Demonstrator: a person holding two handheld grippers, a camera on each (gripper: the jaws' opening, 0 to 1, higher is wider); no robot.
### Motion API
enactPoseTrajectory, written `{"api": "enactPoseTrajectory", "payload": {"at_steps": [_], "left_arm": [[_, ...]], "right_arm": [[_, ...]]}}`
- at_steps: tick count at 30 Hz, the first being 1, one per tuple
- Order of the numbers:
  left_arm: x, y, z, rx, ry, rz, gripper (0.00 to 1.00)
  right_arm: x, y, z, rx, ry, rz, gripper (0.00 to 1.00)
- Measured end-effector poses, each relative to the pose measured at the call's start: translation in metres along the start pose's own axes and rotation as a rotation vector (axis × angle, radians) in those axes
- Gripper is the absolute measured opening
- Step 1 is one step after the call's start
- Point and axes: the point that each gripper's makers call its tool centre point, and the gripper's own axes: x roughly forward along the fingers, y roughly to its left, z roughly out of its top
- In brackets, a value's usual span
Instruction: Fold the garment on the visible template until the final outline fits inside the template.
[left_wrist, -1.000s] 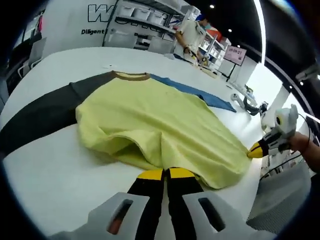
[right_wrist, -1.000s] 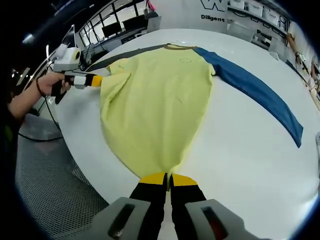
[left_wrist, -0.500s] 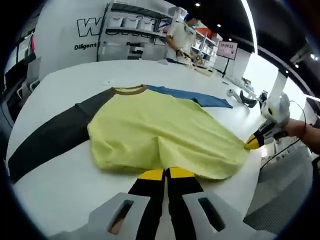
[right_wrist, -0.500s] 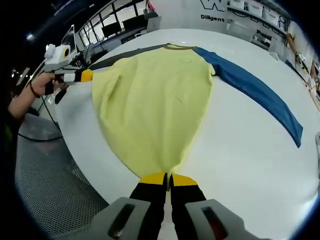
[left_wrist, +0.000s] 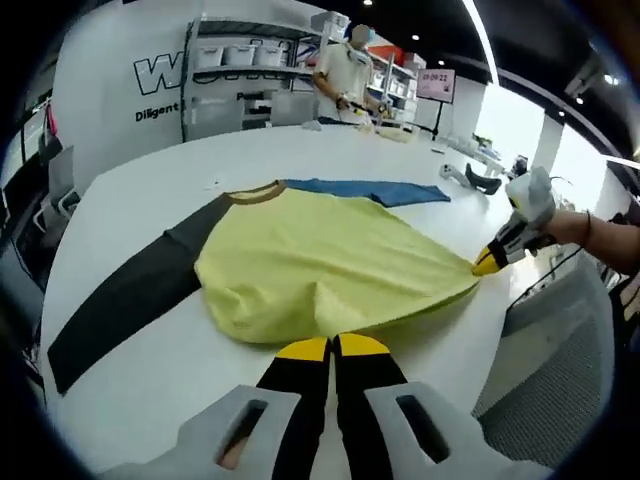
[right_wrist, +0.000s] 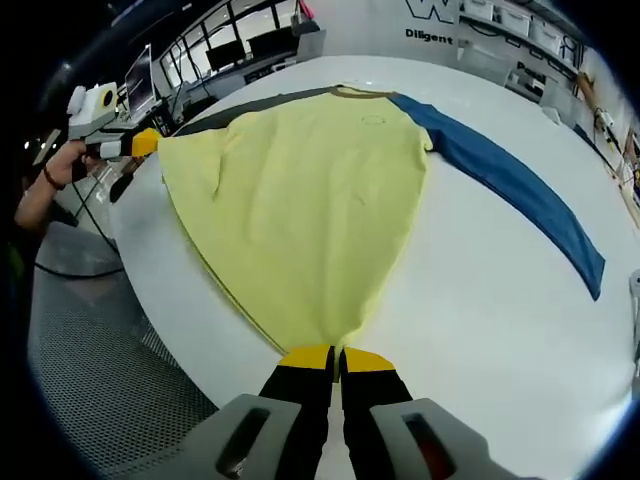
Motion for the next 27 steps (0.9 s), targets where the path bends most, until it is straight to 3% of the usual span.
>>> {"api": "enactPoseTrajectory", "payload": {"at_steps": [1, 4, 7, 11, 19, 22, 27], "left_arm": [[-0.004, 0.0, -0.003, 0.045, 0.026, 0.01, 0.0], [-0.01, -0.007, -0.007, 0.063, 0.047, -0.007, 0.0], [-0.018, -0.01, -0.02, 0.124, 0.104, 0.006, 0.0], [-0.022, -0.015, -0.028, 0.103, 0.112, -0.014, 0.0], [-0.026, -0.022, -0.046, 0.184, 0.176, -0.016, 0.0], [-0.024, -0.025, -0.053, 0.172, 0.199, -0.021, 0.0], [-0.022, -0.024, -0.07, 0.251, 0.27, -0.004, 0.0]], "right_arm": [[0.0, 0.0, 0.0, -0.003, -0.001, -0.002, 0.0], [-0.001, 0.001, 0.0, -0.009, -0.001, -0.003, 0.0], [-0.002, 0.001, 0.0, -0.015, -0.001, -0.005, 0.0], [-0.002, 0.001, 0.0, -0.026, 0.003, -0.01, 0.0], [-0.003, 0.002, 0.001, -0.037, 0.003, -0.012, 0.0], [-0.003, 0.0, 0.001, -0.053, 0.008, -0.021, 0.0], [-0.004, 0.0, 0.001, -0.057, 0.011, -0.02, 0.0]]}}
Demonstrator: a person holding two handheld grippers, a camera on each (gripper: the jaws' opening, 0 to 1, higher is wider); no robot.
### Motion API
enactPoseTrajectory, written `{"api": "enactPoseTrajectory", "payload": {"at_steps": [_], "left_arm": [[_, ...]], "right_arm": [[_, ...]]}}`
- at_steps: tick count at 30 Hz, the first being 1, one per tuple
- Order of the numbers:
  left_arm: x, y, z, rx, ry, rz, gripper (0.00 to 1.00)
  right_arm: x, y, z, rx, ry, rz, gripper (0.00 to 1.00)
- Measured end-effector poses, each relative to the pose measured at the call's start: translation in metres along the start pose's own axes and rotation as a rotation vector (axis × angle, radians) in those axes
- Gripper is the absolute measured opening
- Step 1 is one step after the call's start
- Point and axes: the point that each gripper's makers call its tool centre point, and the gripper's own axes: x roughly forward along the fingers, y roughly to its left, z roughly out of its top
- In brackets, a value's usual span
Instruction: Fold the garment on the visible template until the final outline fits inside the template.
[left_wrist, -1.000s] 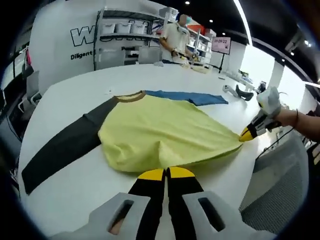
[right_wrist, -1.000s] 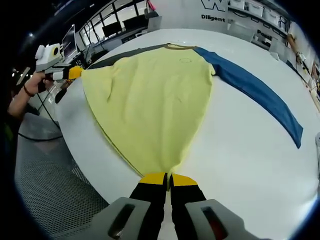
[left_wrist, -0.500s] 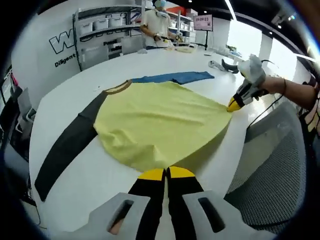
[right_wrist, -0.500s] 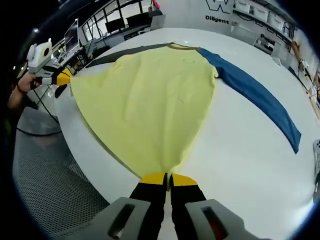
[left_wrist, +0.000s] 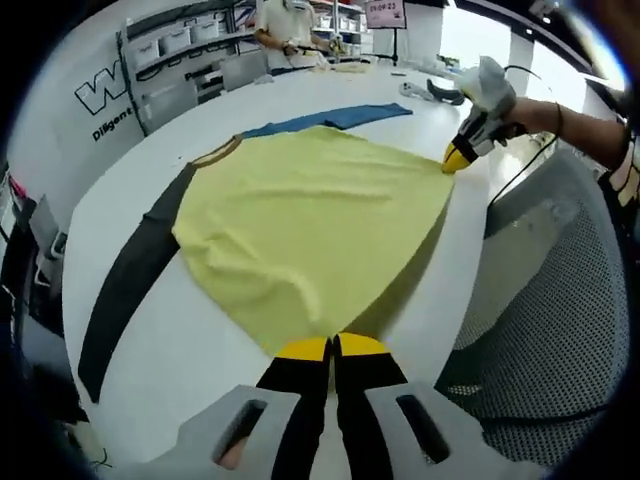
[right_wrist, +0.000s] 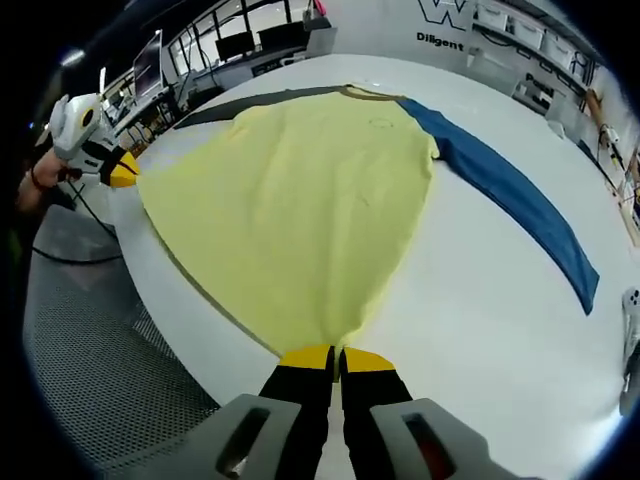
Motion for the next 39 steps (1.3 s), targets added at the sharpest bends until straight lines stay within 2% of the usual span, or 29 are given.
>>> {"api": "enactPoseTrajectory", "payload": {"at_steps": [4, 6, 8, 13, 20, 33, 39], "left_arm": [[0.005, -0.005, -0.006, -0.004, 0.02, -0.014, 0.0], [0.006, -0.007, -0.009, -0.039, 0.038, -0.02, 0.0], [0.007, -0.007, -0.01, -0.043, 0.038, -0.023, 0.0], [0.014, -0.009, -0.02, -0.038, 0.08, -0.024, 0.0], [0.017, -0.014, -0.025, -0.047, 0.1, -0.043, 0.0], [0.023, -0.015, -0.032, -0.146, 0.131, -0.08, 0.0], [0.024, -0.016, -0.036, -0.136, 0.143, -0.082, 0.03]], "right_arm": [[0.0, 0.0, -0.001, -0.014, 0.013, -0.005, 0.0], [0.0, 0.0, -0.002, -0.028, 0.018, -0.005, 0.0], [0.001, 0.0, -0.003, -0.036, 0.028, -0.011, 0.0], [0.002, 0.001, -0.004, -0.052, 0.042, -0.01, 0.0], [0.001, 0.001, -0.006, -0.077, 0.07, -0.018, 0.0], [0.003, -0.001, -0.007, -0.17, 0.165, -0.046, 0.0], [0.003, -0.002, -0.007, -0.18, 0.195, -0.055, 0.0]]}}
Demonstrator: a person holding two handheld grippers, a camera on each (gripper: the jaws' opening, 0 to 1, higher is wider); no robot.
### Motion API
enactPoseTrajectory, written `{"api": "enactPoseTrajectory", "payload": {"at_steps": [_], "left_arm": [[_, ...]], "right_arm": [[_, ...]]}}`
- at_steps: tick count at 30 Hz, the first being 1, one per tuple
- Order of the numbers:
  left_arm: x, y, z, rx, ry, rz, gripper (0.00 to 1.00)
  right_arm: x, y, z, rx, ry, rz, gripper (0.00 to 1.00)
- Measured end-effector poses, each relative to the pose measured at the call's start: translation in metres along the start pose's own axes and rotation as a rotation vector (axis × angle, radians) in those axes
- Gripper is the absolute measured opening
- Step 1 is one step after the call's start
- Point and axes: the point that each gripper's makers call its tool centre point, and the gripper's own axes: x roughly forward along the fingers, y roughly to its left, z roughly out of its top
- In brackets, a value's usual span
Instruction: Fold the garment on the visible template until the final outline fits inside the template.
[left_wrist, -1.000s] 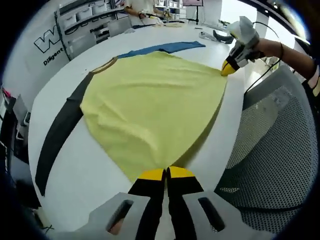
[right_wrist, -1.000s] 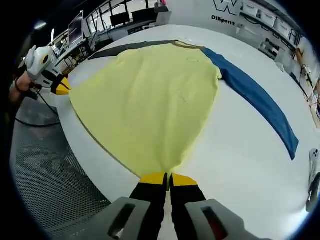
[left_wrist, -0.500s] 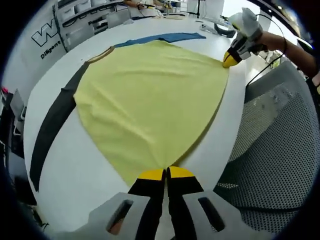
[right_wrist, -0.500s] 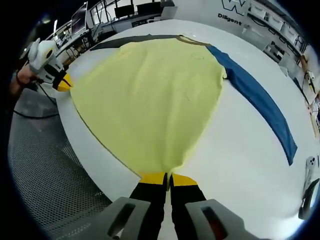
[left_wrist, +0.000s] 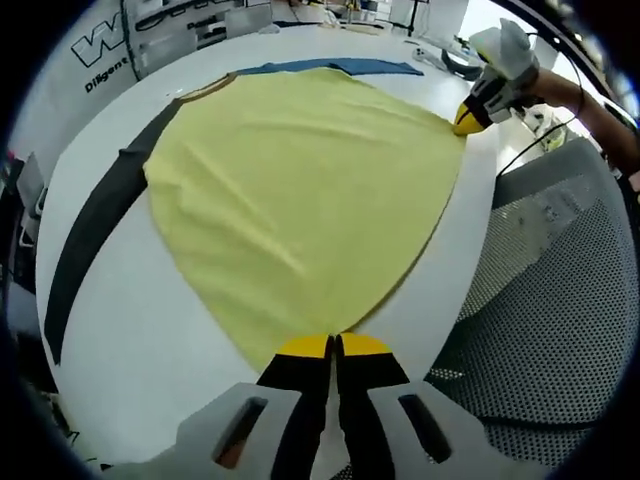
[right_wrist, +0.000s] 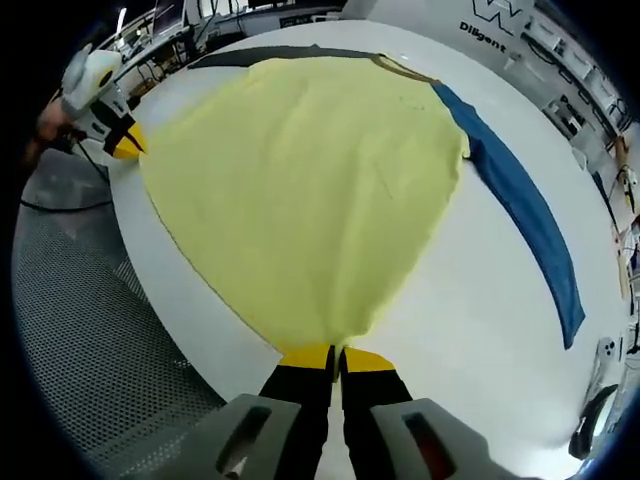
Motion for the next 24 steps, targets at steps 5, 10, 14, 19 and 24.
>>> {"api": "enactPoseTrajectory", "payload": {"at_steps": [5, 10, 14, 19, 24], "left_arm": [[-0.004, 0.001, -0.006, -0.021, 0.014, -0.007, 0.04], [-0.011, 0.007, -0.018, -0.038, 0.021, 0.0, 0.03], [-0.018, 0.01, -0.025, -0.065, 0.019, 0.01, 0.03], [-0.031, 0.017, -0.014, -0.111, -0.065, 0.041, 0.03], [-0.041, 0.029, 0.001, -0.123, -0.156, 0.108, 0.03]], "right_arm": [[-0.001, -0.002, -0.002, 0.004, 0.007, 0.007, 0.0], [-0.007, -0.004, -0.007, -0.004, 0.028, -0.003, 0.0], [-0.016, -0.007, -0.011, -0.005, 0.042, -0.014, 0.0], [-0.028, -0.025, 0.0, 0.033, -0.057, -0.076, 0.0], [-0.039, -0.024, 0.013, 0.08, -0.143, -0.056, 0.0]]}}
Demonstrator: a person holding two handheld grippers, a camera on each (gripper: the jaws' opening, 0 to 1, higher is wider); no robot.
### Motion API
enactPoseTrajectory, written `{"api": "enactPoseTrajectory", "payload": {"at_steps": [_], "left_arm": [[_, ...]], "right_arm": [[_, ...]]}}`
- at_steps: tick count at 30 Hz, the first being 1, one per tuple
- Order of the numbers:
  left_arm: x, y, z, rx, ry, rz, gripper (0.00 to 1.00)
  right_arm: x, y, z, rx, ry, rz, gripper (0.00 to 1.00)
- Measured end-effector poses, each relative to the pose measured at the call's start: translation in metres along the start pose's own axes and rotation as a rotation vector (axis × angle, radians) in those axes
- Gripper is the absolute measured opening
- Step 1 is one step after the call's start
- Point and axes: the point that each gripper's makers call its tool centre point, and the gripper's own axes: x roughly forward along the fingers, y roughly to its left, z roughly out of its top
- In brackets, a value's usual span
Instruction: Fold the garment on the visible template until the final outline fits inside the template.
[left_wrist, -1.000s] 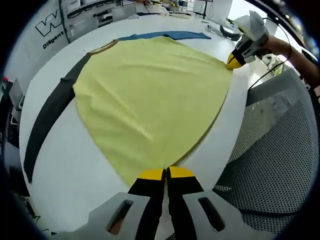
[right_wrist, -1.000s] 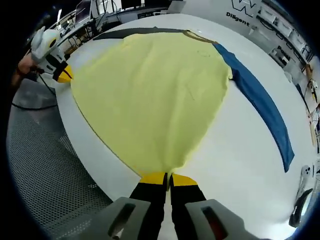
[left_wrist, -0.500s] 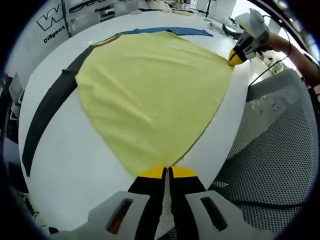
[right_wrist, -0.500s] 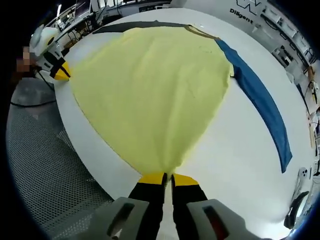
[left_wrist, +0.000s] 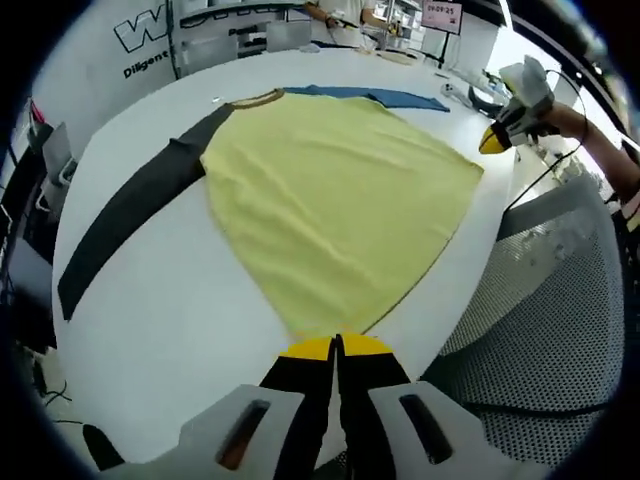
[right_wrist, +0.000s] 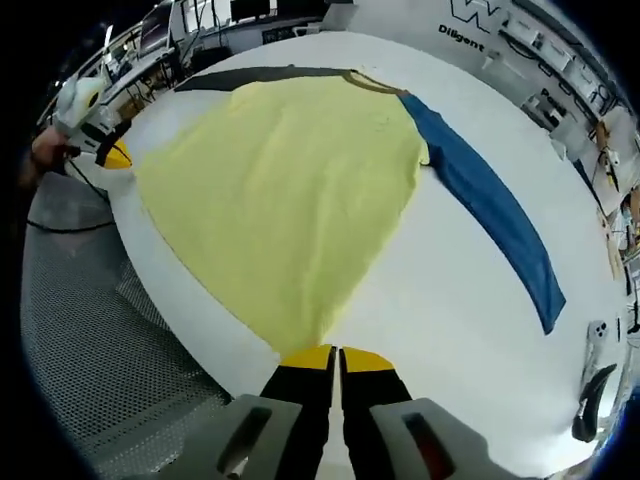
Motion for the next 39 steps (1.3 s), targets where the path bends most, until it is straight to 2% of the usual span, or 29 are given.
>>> {"api": "enactPoseTrajectory", "payload": {"at_steps": [1, 2, 3, 4, 6, 8, 9, 10, 12, 14, 16, 22, 25, 27, 28, 32, 35, 37, 39], "left_arm": [[-0.004, -0.002, 0.011, 0.021, -0.052, -0.002, 0.03], [-0.006, -0.004, 0.015, 0.021, -0.071, -0.008, 0.03], [-0.013, -0.004, 0.028, -0.001, -0.136, -0.003, 0.03], [-0.017, 0.0, 0.033, -0.014, -0.161, 0.026, 0.03], [-0.023, 0.006, 0.043, 0.002, -0.211, 0.069, 0.03], [-0.031, 0.014, 0.054, -0.011, -0.272, 0.119, 0.03], [-0.035, 0.018, 0.059, -0.014, -0.301, 0.133, 0.03], [-0.039, 0.023, 0.061, -0.022, -0.308, 0.16, 0.03], [-0.043, 0.029, 0.067, -0.013, -0.332, 0.196, 0.03], [-0.052, 0.035, 0.081, 0.014, -0.405, 0.243, 0.03], [-0.057, 0.038, 0.088, -0.003, -0.443, 0.258, 0.03], [-0.065, 0.045, 0.097, -0.03, -0.516, 0.29, 0.02], [-0.07, 0.048, 0.1, -0.067, -0.557, 0.304, 0.0], [-0.072, 0.049, 0.1, -0.074, -0.563, 0.313, 0.0], [-0.076, 0.05, 0.103, -0.068, -0.585, 0.336, 0.0], [-0.083, 0.047, 0.11, -0.07, -0.648, 0.347, 0.0], [-0.081, 0.045, 0.111, -0.076, -0.658, 0.335, 0.0], [-0.078, 0.043, 0.111, -0.086, -0.655, 0.32, 0.02], [-0.075, 0.042, 0.11, -0.099, -0.651, 0.308, 0.02]], "right_arm": [[-0.002, 0.0, -0.002, -0.001, 0.014, 0.002, 0.0], [-0.003, -0.002, -0.001, 0.005, 0.012, -0.007, 0.0], [-0.004, -0.007, 0.003, 0.008, -0.012, -0.031, 0.0], [-0.006, -0.012, 0.01, 0.001, -0.056, -0.055, 0.0], [-0.009, -0.017, 0.017, 0.011, -0.096, -0.072, 0.0], [-0.014, -0.015, 0.023, 0.083, -0.13, -0.037, 0.0], [-0.018, -0.019, 0.03, 0.08, -0.161, -0.046, 0.0], [-0.021, -0.022, 0.031, 0.088, -0.161, -0.064, 0.0], [-0.026, -0.033, 0.04, 0.094, -0.21, -0.117, 0.0], [-0.033, -0.043, 0.05, 0.106, -0.272, -0.149, 0.0], [-0.039, -0.055, 0.057, 0.102, -0.323, -0.201, 0.0], [-0.052, -0.074, 0.063, 0.121, -0.392, -0.281, 0.0], [-0.055, -0.086, 0.059, 0.216, -0.416, -0.308, 0.0], [-0.054, -0.087, 0.057, 0.216, -0.41, -0.302, 0.0], [-0.057, -0.095, 0.06, 0.218, -0.455, -0.327, 0.0], [-0.06, -0.103, 0.061, 0.225, -0.482, -0.345, 0.0], [-0.063, -0.112, 0.066, 0.277, -0.533, -0.342, 0.0], [-0.062, -0.12, 0.063, 0.313, -0.524, -0.357, 0.0], [-0.061, -0.125, 0.064, 0.306, -0.533, -0.367, 0.04]]}}
